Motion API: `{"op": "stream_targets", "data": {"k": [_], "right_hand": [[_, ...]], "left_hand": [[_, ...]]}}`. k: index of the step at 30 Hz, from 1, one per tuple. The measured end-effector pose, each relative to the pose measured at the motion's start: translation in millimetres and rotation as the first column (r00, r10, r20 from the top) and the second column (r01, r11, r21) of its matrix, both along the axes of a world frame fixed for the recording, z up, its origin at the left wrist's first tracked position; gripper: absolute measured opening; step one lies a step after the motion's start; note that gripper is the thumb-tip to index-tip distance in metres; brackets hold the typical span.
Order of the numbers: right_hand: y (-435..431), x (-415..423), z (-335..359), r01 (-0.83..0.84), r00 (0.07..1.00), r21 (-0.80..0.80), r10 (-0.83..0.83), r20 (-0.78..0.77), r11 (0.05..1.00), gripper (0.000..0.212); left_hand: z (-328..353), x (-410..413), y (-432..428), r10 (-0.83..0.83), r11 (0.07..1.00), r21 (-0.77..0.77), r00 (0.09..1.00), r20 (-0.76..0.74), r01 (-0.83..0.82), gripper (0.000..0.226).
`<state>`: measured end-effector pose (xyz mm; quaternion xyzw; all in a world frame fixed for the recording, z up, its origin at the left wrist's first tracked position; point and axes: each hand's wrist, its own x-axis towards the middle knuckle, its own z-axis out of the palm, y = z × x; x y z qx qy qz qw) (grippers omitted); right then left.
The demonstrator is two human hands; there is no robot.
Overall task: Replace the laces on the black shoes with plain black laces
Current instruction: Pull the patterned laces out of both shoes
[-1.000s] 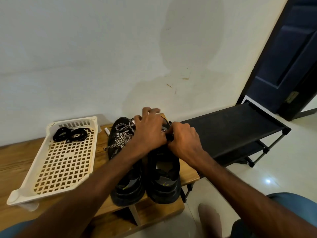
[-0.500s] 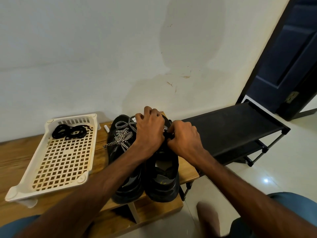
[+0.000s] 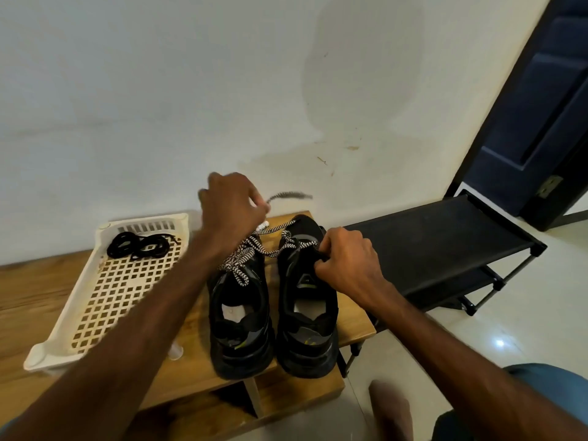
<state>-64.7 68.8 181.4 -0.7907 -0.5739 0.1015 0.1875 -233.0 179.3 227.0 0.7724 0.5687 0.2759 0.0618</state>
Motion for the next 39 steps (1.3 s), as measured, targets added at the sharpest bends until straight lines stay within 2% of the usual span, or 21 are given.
{"op": "stream_targets", "data": {"k": [4, 7, 8, 10, 12, 13, 16, 18, 19, 25, 28, 31, 35, 37, 39], "right_hand": [[1.7, -3.7, 5.6, -0.042, 0.997, -0.043, 0.045, 0.063, 0.998, 0.024], [7.2, -1.8, 14.0, -0.057, 0.998, -0.012, 0.057, 0.002, 0.998, 0.031], [10.8, -1.2, 16.8, -0.068, 0.997, 0.004, 0.068, -0.021, 0.998, 0.028], [19.5, -0.8, 20.2, -0.096, 0.995, -0.008, 0.096, -0.01, 0.995, 0.026], [29.2, -2.3, 18.9, -0.119, 0.992, -0.049, 0.12, 0.027, 0.992, 0.028], [33.6, -3.6, 17.0, -0.127, 0.991, -0.064, 0.13, 0.04, 0.99, 0.028], [43.1, -5.9, 9.2, -0.142, 0.985, -0.065, 0.148, 0.087, 0.988, 0.026], [46.1, -5.7, 6.1, -0.143, 0.983, -0.046, 0.147, 0.11, 0.989, 0.024], [47.2, -5.2, 5.1, -0.142, 0.983, -0.043, 0.146, 0.112, 0.989, 0.023], [46.5, -5.5, 5.8, -0.175, 0.981, -0.061, 0.18, 0.078, 0.983, 0.016], [42.1, -6.2, 7.2, -0.204, 0.976, -0.057, 0.208, 0.068, 0.977, 0.008], [41.0, -2.1, 5.7, -0.164, 0.986, -0.029, 0.163, -0.045, 0.986, 0.014], [39.7, 15.4, 2.2, -0.062, 0.968, 0.03, 0.068, -0.243, 0.998, 0.025], [39.4, 30.6, -2.0, 0.051, 0.918, 0.051, -0.027, -0.396, 0.997, 0.028], [36.7, 39.9, -8.5, 0.185, 0.836, 0.008, -0.153, -0.527, 0.983, 0.021]], "left_hand": [[-18.7, 20.9, -7.5, -0.025, 0.999, -0.026, 0.99, -0.137, 0.021, 0.008], [-21.2, 23.0, -11.4, 0.01, 1.0, 0.025, 0.972, -0.235, -0.004, 0.01], [-20.0, 23.4, -14.1, 0.001, 0.999, 0.049, 0.971, -0.239, 0.011, 0.01], [-16.1, 24.6, -20.4, -0.08, 0.995, 0.045, 0.986, -0.145, 0.087, 0.008], [-12.5, 27.5, -28.2, -0.173, 0.983, -0.076, 0.984, -0.042, 0.17, 0.006], [-11.7, 29.6, -32.1, -0.206, 0.967, -0.159, 0.978, -0.039, 0.197, 0.006], [-13.8, 34.7, -40.0, -0.303, 0.895, -0.379, 0.945, -0.122, 0.237, 0.015], [-16.9, 37.4, -43.5, -0.345, 0.87, -0.421, 0.926, -0.152, 0.255, 0.009], [-18.0, 38.4, -45.4, -0.349, 0.871, -0.418, 0.923, -0.163, 0.256, 0.003], [-27.1, 41.7, -54.2, -0.351, 0.887, -0.387, 0.912, -0.213, 0.251, 0.016], [-36.6, 40.4, -56.7, -0.267, 0.937, -0.281, 0.942, -0.203, 0.205, 0.018], [-44.7, 41.2, -56.2, -0.195, 0.971, -0.173, 0.965, -0.174, 0.165, 0.015], [-47.4, 44.2, -53.8, -0.188, 0.977, -0.136, 0.963, -0.191, 0.163, 0.014], [-48.4, 43.6, -52.6, -0.199, 0.974, -0.144, 0.967, -0.156, 0.177, 0.013], [-48.2, 42.5, -51.1, -0.208, 0.97, -0.152, 0.972, -0.111, 0.191, 0.012]]}}
